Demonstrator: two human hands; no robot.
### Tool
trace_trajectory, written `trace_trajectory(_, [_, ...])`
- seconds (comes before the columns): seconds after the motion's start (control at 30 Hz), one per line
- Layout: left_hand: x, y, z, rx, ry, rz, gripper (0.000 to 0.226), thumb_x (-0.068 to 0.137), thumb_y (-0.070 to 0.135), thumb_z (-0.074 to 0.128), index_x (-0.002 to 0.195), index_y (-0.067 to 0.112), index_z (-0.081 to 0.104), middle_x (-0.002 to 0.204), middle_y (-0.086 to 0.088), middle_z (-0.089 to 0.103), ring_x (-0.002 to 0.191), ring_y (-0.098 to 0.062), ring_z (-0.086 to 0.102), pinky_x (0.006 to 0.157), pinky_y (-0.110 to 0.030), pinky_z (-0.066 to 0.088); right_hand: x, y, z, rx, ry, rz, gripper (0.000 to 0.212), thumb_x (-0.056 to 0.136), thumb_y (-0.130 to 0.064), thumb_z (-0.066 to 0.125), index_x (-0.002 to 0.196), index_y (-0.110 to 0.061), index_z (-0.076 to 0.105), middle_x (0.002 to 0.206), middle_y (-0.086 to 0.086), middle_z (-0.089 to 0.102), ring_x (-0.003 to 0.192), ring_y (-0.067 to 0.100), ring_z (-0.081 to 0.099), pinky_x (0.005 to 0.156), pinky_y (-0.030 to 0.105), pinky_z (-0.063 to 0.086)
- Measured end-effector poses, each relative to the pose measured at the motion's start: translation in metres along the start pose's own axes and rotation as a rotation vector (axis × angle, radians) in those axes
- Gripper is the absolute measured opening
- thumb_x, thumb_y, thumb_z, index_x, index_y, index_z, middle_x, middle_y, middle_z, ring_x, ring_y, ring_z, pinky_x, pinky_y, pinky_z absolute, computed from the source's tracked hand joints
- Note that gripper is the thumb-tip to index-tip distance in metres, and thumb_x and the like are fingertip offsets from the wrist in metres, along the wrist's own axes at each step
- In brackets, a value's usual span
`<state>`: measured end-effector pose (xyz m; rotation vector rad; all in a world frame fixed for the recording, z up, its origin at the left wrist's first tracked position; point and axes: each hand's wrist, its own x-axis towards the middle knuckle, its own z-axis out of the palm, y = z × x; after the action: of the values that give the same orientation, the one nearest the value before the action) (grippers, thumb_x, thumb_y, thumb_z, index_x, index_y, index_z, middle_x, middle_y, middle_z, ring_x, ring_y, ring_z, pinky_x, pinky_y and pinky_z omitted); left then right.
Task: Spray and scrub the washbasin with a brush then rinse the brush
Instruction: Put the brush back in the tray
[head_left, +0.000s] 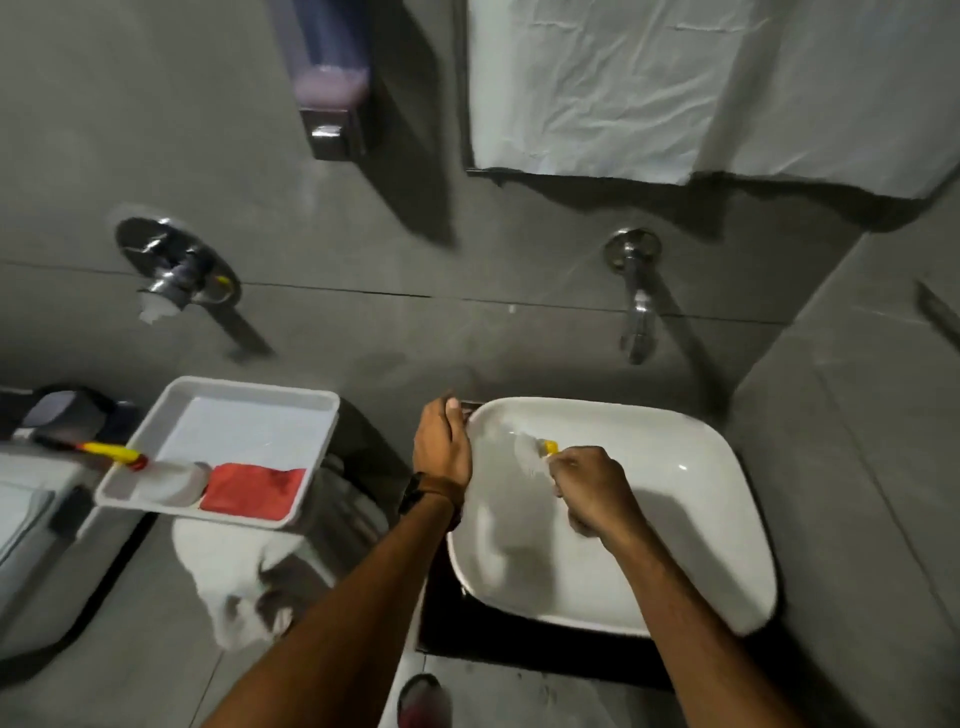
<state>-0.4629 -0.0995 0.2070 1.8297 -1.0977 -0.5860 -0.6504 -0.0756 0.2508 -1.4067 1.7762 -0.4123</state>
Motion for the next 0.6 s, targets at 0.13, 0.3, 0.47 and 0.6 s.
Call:
trace_trajectory(0.13, [0.031, -0.049, -0.053, -0.017, 0.143, -0.084, 0.043, 0.104, 0.023, 0.037, 0.139, 0.001, 0.049, 0.141, -0.016, 0.053, 0.133, -0.028, 0.047, 0.112, -0.031, 0.03, 0.014, -0.057, 0.057, -0.059, -0.035, -0.131, 0.029, 0.082, -0.042, 0.049, 0.089, -0.028, 0.074, 0.084, -0.002, 0.075, 0.084, 0.028, 0.068, 0.076, 0.037, 0.057])
trace_trajectory(0.3, [0.074, -0.123, -0.125, -0.001, 0.3, -0.188, 0.047, 0.105, 0.022, 0.034, 0.146, -0.001, 0.038, 0.15, -0.018, 0.042, 0.141, -0.03, 0.036, 0.118, -0.036, 0.024, 0.043, -0.13, 0.155, -0.2, -0.166, -0.3, 0.028, 0.091, -0.035, 0.05, 0.1, -0.024, 0.074, 0.109, 0.007, 0.075, 0.104, 0.035, 0.063, 0.088, 0.039, 0.051])
trace_trajectory(0.47, [0.105, -0.213, -0.18, -0.003, 0.488, -0.378, 0.051, 0.105, 0.021, 0.033, 0.149, -0.002, 0.028, 0.158, -0.019, 0.028, 0.148, -0.03, 0.023, 0.122, -0.036, 0.015, 0.081, -0.167, 0.268, -0.439, -0.402, -0.503, 0.035, 0.101, -0.026, 0.042, 0.125, -0.023, 0.067, 0.128, 0.007, 0.069, 0.118, 0.034, 0.063, 0.095, 0.042, 0.051])
trace_trajectory(0.6, [0.116, -0.281, -0.202, 0.084, 0.564, -0.502, 0.054, 0.104, 0.017, 0.034, 0.151, -0.004, 0.02, 0.161, -0.021, 0.018, 0.151, -0.031, 0.014, 0.123, -0.038, 0.009, 0.114, -0.186, 0.351, -0.564, -0.532, -0.635, 0.048, 0.099, -0.012, 0.044, 0.147, -0.018, 0.051, 0.136, 0.015, 0.061, 0.124, 0.036, 0.058, 0.104, 0.044, 0.047])
